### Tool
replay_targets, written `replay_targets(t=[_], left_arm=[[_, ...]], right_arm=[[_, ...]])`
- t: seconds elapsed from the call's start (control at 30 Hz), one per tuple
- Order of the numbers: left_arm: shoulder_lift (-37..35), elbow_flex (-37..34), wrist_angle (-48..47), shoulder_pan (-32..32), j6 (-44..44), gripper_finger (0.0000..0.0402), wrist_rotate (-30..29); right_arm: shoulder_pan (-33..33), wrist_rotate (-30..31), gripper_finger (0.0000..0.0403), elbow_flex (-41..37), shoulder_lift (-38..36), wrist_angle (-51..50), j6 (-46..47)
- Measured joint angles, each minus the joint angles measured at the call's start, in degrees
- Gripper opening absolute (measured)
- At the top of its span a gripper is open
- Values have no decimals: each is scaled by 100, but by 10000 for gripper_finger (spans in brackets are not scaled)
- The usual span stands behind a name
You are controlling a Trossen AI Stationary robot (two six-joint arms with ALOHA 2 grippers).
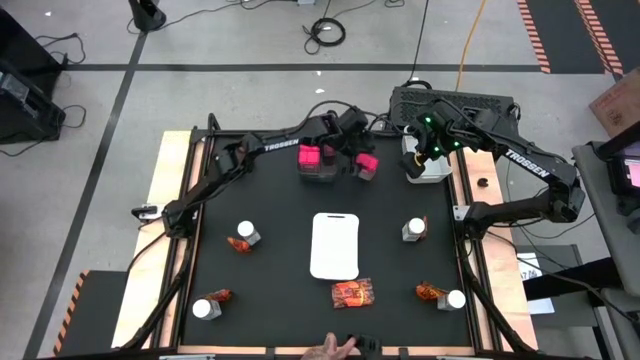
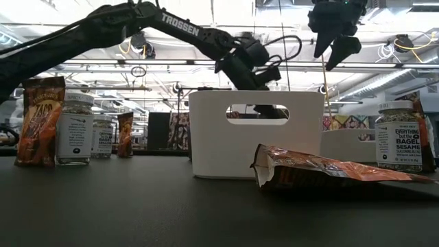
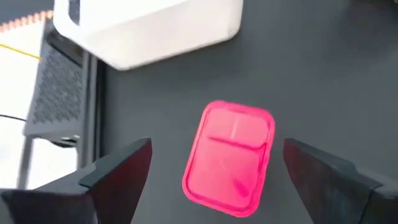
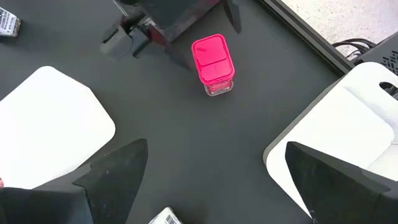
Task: Sort spices by type
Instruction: Put the red seasoning can into the black bin
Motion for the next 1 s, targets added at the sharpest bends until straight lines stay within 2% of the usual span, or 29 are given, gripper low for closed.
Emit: replay_targets(t=[0.33, 0.73, 1.0], left_arm=[[211, -2, 8, 41, 7, 365, 329], [253, -2, -247, 19, 44, 365, 292], [253, -2, -250, -56, 153, 320, 208]], right_arm=[[0, 0, 375, 0, 2, 2, 87], [2, 0, 375, 0, 2, 19, 105], [2, 2, 375, 0, 2, 50, 75]])
